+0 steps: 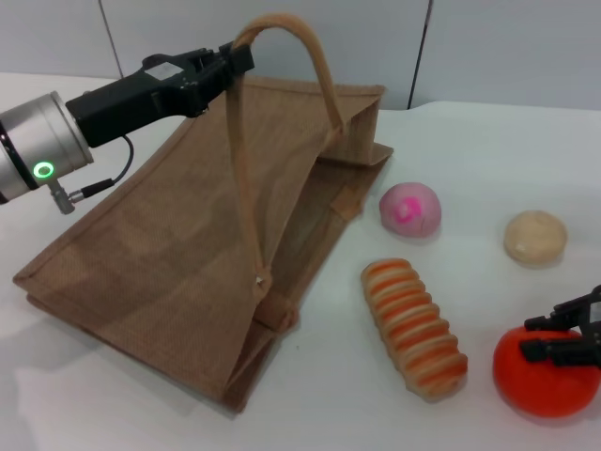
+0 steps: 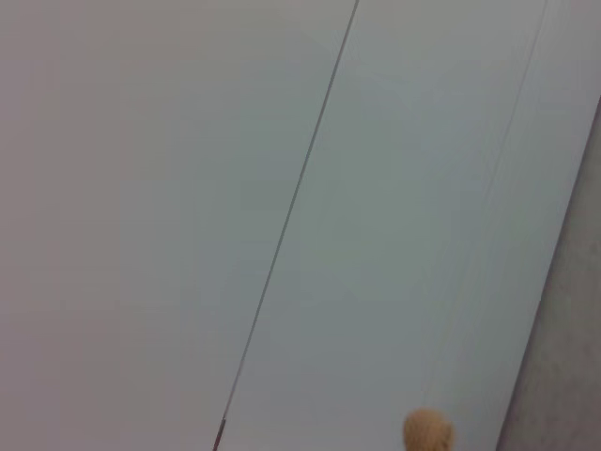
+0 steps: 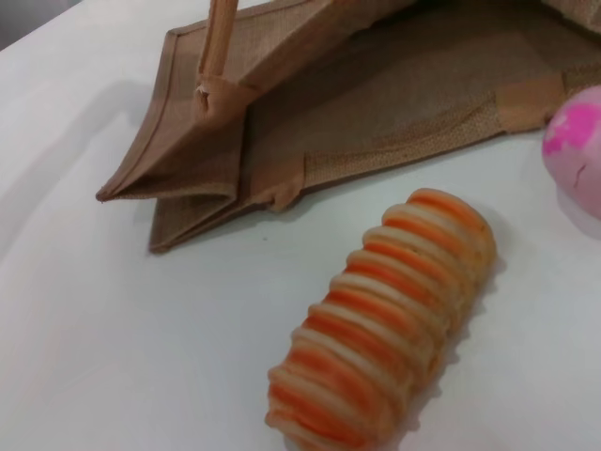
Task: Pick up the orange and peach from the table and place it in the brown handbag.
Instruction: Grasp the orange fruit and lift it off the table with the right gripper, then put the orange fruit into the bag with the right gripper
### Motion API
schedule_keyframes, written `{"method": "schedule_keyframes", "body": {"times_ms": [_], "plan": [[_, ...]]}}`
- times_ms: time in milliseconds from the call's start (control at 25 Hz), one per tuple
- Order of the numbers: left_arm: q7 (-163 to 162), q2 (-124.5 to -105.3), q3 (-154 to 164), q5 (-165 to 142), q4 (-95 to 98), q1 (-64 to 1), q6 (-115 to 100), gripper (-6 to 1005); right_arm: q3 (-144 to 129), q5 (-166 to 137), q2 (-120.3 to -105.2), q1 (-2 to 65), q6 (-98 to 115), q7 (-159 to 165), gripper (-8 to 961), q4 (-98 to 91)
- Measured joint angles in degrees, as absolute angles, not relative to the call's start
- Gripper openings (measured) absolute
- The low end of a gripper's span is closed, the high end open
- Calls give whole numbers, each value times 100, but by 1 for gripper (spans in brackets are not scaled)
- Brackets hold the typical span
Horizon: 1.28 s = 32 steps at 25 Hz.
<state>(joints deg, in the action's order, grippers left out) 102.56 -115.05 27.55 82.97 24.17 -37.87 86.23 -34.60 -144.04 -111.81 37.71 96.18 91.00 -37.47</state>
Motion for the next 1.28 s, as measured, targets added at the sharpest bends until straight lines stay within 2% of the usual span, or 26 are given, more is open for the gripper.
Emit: {"method": "schedule_keyframes", "body": {"times_ms": [280,400,680,960,1280], "plan": [[10256,-11505,2749,8297,2418,-3773,8623,120,-3483,-14413,-11224,3735,9631,9102,300,-3880],[10257,-11505,2750,8297,2418,-3769,8622,120,-3458,-14414,-11224,3735,9638,9077,238,-3886],[10257,-11501,2717,8357,2417,-3748,8772,120,-3305,-14351,-11319,3677,9709,8886,188,-4228],[10241,-11492,2551,8368,2418,-3745,9115,120,-2708,-14320,-11503,3688,10072,8504,156,-4729],[10199,-11487,2515,8492,2425,-3786,9547,120,-2654,-13410,-11562,3984,10449,8027,100,-4653]]}}
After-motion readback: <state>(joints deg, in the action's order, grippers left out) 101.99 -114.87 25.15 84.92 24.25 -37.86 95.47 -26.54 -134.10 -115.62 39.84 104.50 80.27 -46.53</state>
